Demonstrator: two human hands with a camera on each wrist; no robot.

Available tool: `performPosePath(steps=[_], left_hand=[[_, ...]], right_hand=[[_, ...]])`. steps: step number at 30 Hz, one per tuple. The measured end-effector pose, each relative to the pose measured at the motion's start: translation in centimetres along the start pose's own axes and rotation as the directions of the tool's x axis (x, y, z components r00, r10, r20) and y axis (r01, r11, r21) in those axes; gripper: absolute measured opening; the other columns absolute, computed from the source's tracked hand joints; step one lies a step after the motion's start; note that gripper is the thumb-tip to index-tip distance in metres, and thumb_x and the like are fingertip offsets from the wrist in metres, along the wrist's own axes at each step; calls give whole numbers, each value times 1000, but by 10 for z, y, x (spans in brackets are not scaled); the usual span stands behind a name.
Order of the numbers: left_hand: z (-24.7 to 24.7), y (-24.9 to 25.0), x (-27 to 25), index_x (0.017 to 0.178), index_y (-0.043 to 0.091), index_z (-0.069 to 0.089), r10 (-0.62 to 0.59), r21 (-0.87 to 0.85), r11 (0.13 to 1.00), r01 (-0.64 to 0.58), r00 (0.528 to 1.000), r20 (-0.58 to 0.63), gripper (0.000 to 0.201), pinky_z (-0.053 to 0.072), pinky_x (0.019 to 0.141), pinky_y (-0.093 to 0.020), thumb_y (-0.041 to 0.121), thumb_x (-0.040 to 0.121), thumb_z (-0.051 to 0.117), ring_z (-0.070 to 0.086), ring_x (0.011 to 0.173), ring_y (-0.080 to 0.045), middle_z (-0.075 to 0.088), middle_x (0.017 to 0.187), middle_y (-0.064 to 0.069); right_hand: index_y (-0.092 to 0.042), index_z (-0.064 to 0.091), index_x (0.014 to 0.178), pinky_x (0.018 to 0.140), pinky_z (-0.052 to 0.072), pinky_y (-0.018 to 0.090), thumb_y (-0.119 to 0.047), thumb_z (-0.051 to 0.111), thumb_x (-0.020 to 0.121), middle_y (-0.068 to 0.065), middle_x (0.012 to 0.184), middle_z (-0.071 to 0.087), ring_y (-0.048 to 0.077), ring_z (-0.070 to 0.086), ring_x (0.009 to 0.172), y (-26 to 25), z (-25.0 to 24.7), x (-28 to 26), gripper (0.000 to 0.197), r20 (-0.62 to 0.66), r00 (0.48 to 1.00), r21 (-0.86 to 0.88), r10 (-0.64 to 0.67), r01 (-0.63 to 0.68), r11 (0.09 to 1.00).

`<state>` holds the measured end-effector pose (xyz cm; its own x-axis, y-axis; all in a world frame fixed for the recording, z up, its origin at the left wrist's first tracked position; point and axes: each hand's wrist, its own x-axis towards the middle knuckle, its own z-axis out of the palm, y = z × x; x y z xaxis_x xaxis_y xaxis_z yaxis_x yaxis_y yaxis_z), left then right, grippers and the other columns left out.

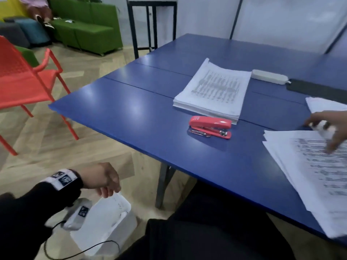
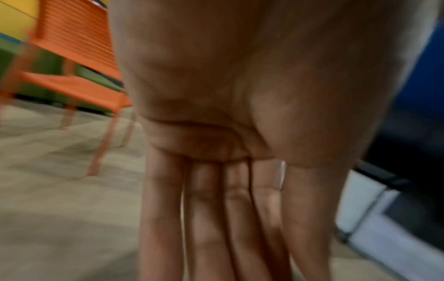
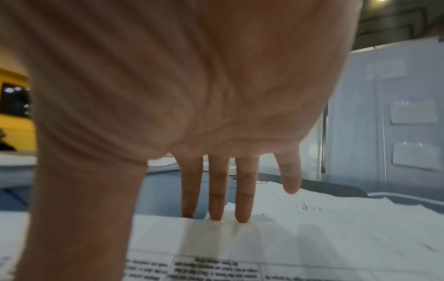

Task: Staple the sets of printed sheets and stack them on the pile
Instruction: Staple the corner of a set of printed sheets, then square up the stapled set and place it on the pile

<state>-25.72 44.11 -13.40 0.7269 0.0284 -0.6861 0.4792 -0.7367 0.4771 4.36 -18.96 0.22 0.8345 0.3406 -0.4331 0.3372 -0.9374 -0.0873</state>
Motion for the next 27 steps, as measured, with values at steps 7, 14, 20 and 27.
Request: performPosePath(steps=[7,14,20,27], left_hand=[[-8,200,-68,87,24,82,625,5,781,-625,780,-18,10,56,67,-30,32,81,79,69,67,-16,74,74,-8],[45,346,-17,99,16,76,747,99,661,-744,665,4,9,62,67,-40,19,91,79,73,70,-16,75,83,-8],[69,387,15,125,20,59,670,-28,740,-672,740,-61,53,63,74,-44,41,83,85,75,87,-24,71,105,-6],[51,417,0,126,11,64,722,-441,405,-801,576,-384,51,61,93,-43,3,80,84,76,98,-22,78,112,-8]], right_hand=[[-25,51,119,80,43,30,-32,101,57,-3,111,62,21,61,97,-45,-5,-32,80,36,985,-133,168,-162,978],[-15,72,99,85,54,32,-46,96,62,-2,91,72,24,68,93,-58,-2,-48,53,22,976,-182,215,-208,961],[-26,72,85,73,50,26,-28,96,68,-15,80,73,8,67,74,-40,-19,-93,30,-177,977,94,123,-107,990],[-5,74,103,79,64,38,-2,87,73,10,96,80,21,75,81,-22,-50,-166,33,-594,772,708,226,367,604]])
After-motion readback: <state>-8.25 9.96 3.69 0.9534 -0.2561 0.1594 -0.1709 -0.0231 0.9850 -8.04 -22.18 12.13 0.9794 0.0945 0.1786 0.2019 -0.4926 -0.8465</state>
